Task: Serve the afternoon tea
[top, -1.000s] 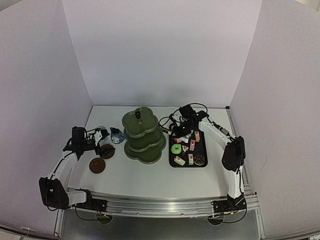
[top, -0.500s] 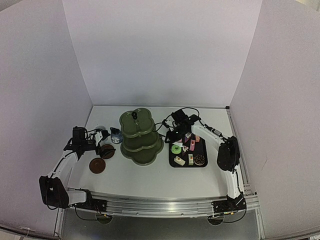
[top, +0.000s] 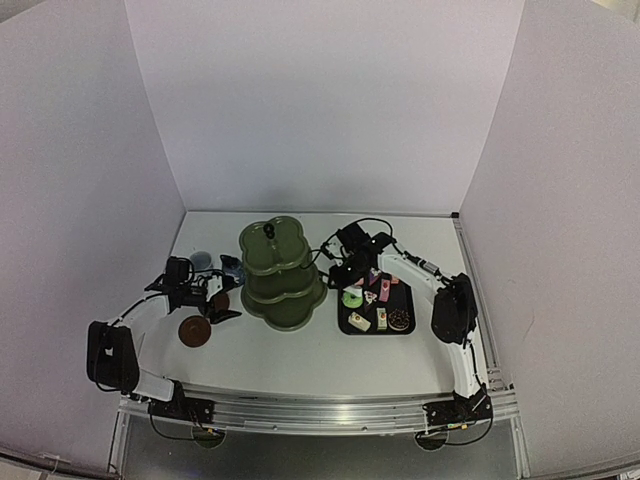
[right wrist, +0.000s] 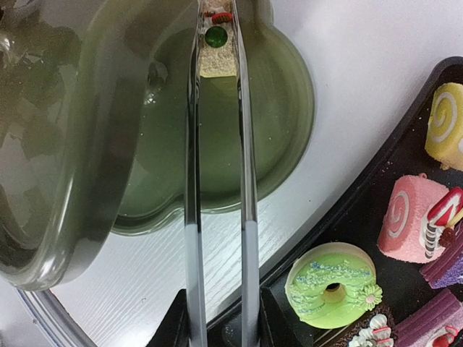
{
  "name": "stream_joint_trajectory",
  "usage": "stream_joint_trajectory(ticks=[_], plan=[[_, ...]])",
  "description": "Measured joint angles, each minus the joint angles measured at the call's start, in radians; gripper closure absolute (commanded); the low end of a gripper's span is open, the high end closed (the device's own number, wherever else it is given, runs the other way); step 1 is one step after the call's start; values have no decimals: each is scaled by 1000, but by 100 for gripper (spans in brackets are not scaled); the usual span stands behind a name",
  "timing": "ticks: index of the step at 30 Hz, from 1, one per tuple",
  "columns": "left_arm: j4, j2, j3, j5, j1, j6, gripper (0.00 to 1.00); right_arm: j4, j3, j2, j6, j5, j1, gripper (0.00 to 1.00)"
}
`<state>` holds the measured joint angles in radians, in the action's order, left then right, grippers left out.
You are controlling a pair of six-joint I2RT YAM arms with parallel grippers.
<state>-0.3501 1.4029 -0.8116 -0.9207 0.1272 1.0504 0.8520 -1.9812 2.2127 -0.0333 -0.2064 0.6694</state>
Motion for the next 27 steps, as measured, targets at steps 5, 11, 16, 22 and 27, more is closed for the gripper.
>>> stream_joint_trajectory(ticks=[5,11,16,22,27], plan=[[0,28,-2,0,15,32,7,-1,0,0,0,19,9,74],[10,57,-20,-1,24,53,6,-2,0,0,0,23,10,60],[29,79,-22,0,29,53,6,-3,0,0,-4,18,10,61],[48,100,-39,0,33,58,6,-7,9,-4,-20,18,10,62],[63,117,-53,0,41,74,6,-11,68,-39,-45,25,10,62]])
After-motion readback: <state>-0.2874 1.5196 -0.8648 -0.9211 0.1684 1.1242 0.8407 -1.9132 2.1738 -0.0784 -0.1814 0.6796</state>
